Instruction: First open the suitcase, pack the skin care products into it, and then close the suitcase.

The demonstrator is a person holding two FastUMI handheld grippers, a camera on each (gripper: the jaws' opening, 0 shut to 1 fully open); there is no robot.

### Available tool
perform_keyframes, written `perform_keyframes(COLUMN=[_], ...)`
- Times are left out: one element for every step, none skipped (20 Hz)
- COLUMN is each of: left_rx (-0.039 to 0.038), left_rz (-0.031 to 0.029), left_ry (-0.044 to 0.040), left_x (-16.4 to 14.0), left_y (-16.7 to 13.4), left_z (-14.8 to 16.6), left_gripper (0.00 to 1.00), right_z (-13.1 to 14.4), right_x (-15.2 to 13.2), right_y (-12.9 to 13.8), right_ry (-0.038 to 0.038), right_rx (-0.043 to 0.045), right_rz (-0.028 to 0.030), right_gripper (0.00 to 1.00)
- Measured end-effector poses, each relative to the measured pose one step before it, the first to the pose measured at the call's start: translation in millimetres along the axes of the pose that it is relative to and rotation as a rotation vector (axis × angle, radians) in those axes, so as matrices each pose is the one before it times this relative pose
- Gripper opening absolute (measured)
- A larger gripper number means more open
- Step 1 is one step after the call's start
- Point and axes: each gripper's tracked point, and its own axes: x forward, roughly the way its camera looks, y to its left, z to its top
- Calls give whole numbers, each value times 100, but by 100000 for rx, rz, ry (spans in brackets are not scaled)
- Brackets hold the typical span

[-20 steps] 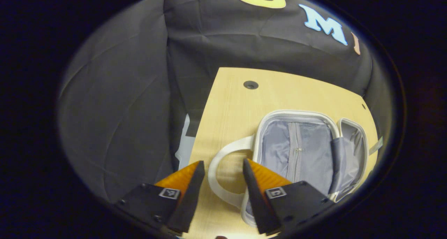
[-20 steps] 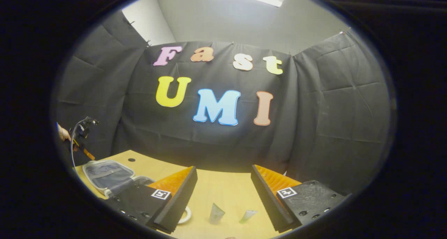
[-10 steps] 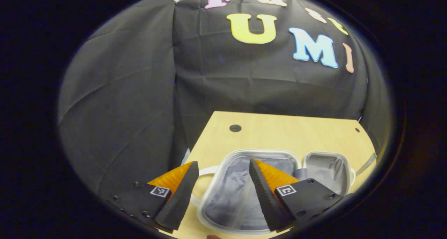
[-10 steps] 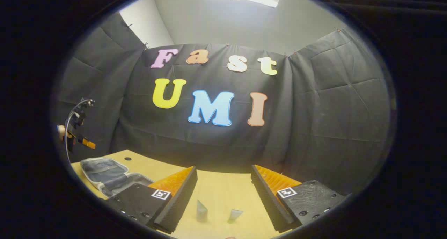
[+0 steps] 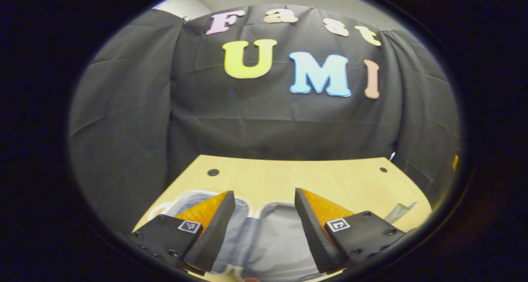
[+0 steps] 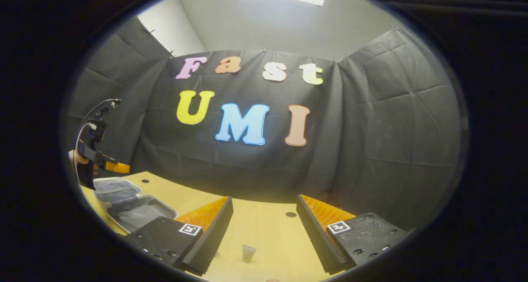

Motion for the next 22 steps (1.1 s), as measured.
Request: perform_keyframes(left_rx=[-275,-966,-1913,-1359,-856,91,697,866,153,-515,-608,-218,309,540,681,854,952,1195,1286,1652,1425,1314], left_rz=[-2049,-3906,-3429,-2937,-1693,-1476,-1300,-1119,-1969,-1796,-1467,-862,-18,-122,738,321,1501,750,1346,163,-1,436], left_ry=[-1529,-1005,-900,-858,-1780,-1736,-404,194,-436,-982,-1167,-1218,-777,-501,-542,-77,229,1046,2101,2884,2433,2799], left_x=[115,210,293,319,245,192,242,355,335,381,281,178,151,236,183,278,159,362,188,398,346,389], left_y=[-2570,-3083,-2670,-2139,-2164,-2279,-1777,-2453,-2588,-2195,-1981,-1489,-1428,-1071,-913,-663,-352,-247,-100,-377,-143,-59], left_z=[-37,-191,-306,-452,-144,-436,-578,-873,-497,-495,-514,-353,-652,-461,-630,-772,-1138,-1469,-1825,-2220,-1862,-2077], left_gripper=[94,95,94,95,94,94,94,96,95,94,95,94,94,94,94,95,95,94,94,94,95,94], right_z=[-300,-266,-376,-346,-418,-262,-322,-159,-294,-180,-342,-228,-191,-151,-308,-184,-293,-253,-285,-328,-465,-208], right_x=[99,184,63,207,81,68,132,50,-43,-74,-25,-38,-22,-31,15,-74,16,-6,-139,-176,-226,-146], right_y=[-628,-555,-522,-518,-445,-406,-379,-340,-318,-308,-293,-315,-224,-224,-212,-299,-264,-210,-31,-33,19,129], right_ry=[260,349,506,609,580,585,439,225,142,211,400,493,394,441,452,524,697,694,867,1088,1170,877], right_rx=[385,662,651,506,249,187,139,58,-148,-257,-326,-71,415,738,730,554,551,651,707,510,116,-498], right_rz=[781,722,668,706,707,714,861,811,674,663,586,472,606,625,403,117,-45,106,139,355,188,348], right_gripper=[94,94,94,94,94,94,94,94,94,94,94,94,94,94,94,94,94,94,94,94,94,94])
